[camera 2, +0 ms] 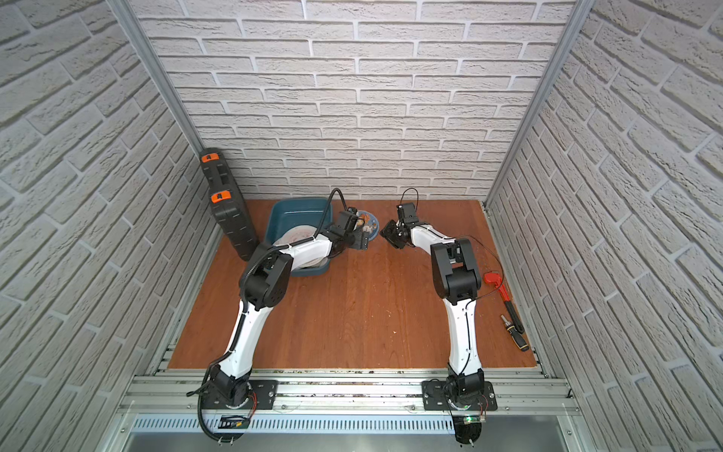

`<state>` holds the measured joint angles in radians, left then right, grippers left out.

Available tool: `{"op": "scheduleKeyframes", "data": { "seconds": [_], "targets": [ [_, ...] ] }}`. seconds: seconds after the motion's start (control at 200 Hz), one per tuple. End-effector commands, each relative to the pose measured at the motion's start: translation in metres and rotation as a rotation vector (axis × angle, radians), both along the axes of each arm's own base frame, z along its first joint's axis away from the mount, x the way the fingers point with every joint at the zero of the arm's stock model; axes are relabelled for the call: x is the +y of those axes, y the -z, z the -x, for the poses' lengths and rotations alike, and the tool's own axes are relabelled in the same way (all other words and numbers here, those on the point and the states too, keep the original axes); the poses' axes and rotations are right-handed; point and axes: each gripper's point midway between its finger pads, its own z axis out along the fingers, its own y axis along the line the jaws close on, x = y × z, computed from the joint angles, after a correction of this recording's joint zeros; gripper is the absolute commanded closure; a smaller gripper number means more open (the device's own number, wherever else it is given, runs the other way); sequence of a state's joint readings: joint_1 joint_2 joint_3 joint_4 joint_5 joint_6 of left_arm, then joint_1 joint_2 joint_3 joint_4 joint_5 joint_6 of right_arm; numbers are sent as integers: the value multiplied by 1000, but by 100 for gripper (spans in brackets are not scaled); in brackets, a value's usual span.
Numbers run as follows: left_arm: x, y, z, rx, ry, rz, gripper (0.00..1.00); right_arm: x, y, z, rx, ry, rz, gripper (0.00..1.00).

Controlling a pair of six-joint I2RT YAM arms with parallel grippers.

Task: Put the coasters into the storage box
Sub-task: Place the coaster in the storage box, then pick up the coaster from the center of the board.

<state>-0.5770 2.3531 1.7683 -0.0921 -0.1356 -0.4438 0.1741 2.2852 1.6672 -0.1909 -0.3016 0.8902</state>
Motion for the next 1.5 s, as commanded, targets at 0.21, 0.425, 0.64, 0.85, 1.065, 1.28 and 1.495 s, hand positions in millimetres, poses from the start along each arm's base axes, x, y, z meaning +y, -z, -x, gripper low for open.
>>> {"op": "scheduleKeyframes", "data": {
  "seconds": [0.21,0.425,0.64,0.85,1.065,1.28,1.495],
  "targets": [
    [7,4,-29,-1,-71,147,5,15,18,-27,-11,8,-58,53],
    [3,11,-25,39,-53,166,5,36,28,-28,25,-51,-106,54],
    [1,14,-24,53,-46,183,6,63,27,-23,39,-114,-144,55],
    [0,15,-23,57,-40,190,6,72,23,-20,29,-128,-168,74],
    [0,11,-16,57,-19,193,6,69,11,-17,2,-123,-166,94],
    [-6,-3,8,12,68,160,3,62,-18,-6,-53,-135,-175,94],
    [-24,-24,38,-93,226,69,2,53,-52,17,-74,-177,-141,94]
  ]
}}
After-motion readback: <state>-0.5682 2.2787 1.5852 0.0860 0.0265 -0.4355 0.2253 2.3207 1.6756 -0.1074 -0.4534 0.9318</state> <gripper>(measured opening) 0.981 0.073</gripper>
